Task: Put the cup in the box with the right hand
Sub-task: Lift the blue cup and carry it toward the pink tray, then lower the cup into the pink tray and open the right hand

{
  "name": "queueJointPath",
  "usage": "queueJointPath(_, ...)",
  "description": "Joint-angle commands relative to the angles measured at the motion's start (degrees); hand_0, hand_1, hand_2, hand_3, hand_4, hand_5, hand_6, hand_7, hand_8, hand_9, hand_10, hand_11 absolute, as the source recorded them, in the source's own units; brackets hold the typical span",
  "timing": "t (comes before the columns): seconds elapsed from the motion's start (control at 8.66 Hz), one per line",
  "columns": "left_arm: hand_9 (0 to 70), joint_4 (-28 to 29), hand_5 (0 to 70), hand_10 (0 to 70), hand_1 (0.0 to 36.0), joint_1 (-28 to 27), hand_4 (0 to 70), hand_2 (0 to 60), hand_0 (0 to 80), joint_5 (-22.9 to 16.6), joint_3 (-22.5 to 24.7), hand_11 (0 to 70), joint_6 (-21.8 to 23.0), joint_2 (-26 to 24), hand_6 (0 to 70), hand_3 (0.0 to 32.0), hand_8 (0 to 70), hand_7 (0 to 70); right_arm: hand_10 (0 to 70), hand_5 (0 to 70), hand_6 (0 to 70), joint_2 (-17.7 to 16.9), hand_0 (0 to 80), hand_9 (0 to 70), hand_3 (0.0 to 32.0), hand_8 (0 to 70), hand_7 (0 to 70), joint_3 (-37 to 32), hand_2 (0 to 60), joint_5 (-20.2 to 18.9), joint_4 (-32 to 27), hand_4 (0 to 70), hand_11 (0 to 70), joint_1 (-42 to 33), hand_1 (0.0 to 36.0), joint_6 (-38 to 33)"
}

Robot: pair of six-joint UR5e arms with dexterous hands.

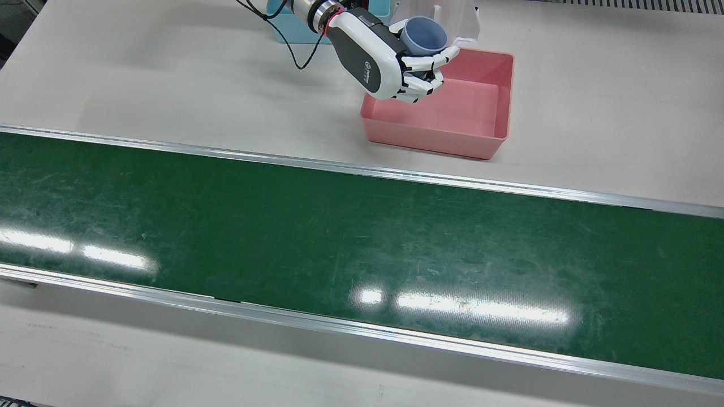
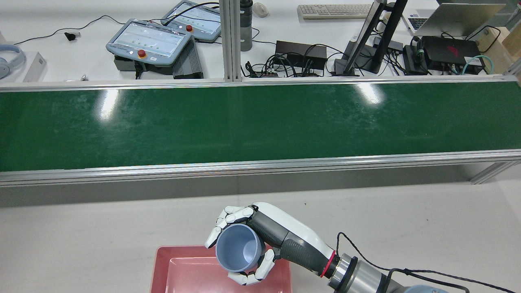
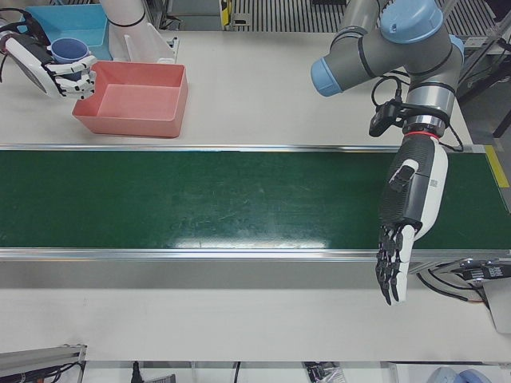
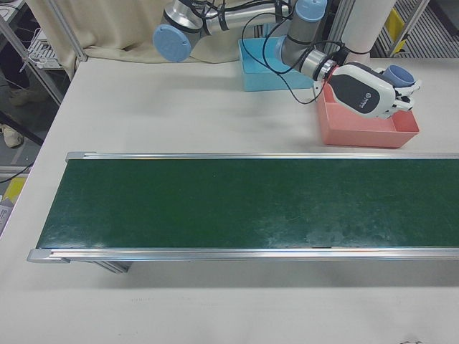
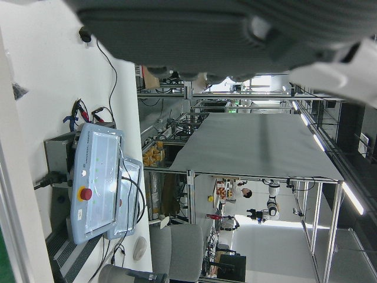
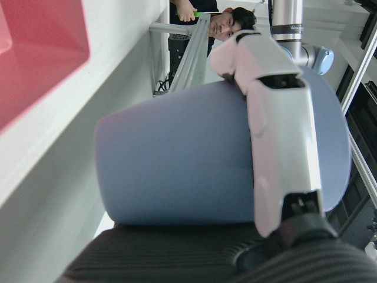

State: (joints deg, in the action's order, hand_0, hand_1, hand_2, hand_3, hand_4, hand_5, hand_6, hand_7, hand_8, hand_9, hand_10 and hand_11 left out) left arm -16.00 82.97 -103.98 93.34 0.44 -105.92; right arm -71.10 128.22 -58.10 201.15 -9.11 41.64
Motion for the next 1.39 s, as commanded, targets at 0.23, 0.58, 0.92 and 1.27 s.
queueJointPath(0.23,0.0,0.0,0.0,0.0,0.0,0.0,0.0,0.0,0.0,0.0,0.0,0.0,0.0,0.0,0.0,0.0,0.0,0.0,4.8,8.9,4.1,-0.5,63.9,7.2,0.0,3.9,2.5,-4.4,0.1,0.2,-0.4,0.6,9.9,4.6,25.3,0.5)
queueJointPath(0.58,0.0,0.1,0.0,0.0,0.0,0.0,0.0,0.0,0.0,0.0,-0.1,0.0,0.0,-0.1,0.0,0.0,0.0,0.0,0.0,5.3,1.0,-0.5,52.2,0.1,0.0,0.0,0.0,-4.2,0.0,0.2,-0.4,0.4,0.2,4.7,17.2,0.5)
queueJointPath(0.92,0.0,0.0,0.0,0.0,0.0,0.0,0.0,0.0,0.0,0.0,-0.1,0.0,0.0,-0.1,0.0,0.0,0.0,0.0,0.0,5.7,0.6,-0.5,52.6,0.0,0.0,0.0,0.0,-3.9,0.2,0.3,-0.4,0.3,0.6,4.6,18.3,0.5)
queueJointPath(1.27,0.0,0.0,0.0,0.0,0.0,0.0,0.0,0.0,0.0,0.0,-0.1,0.0,0.0,0.0,0.0,0.0,0.0,0.0,0.0,5.9,1.0,-0.6,53.9,0.0,0.0,0.0,0.0,-1.4,0.5,0.3,-0.3,1.0,1.0,4.6,17.3,0.2)
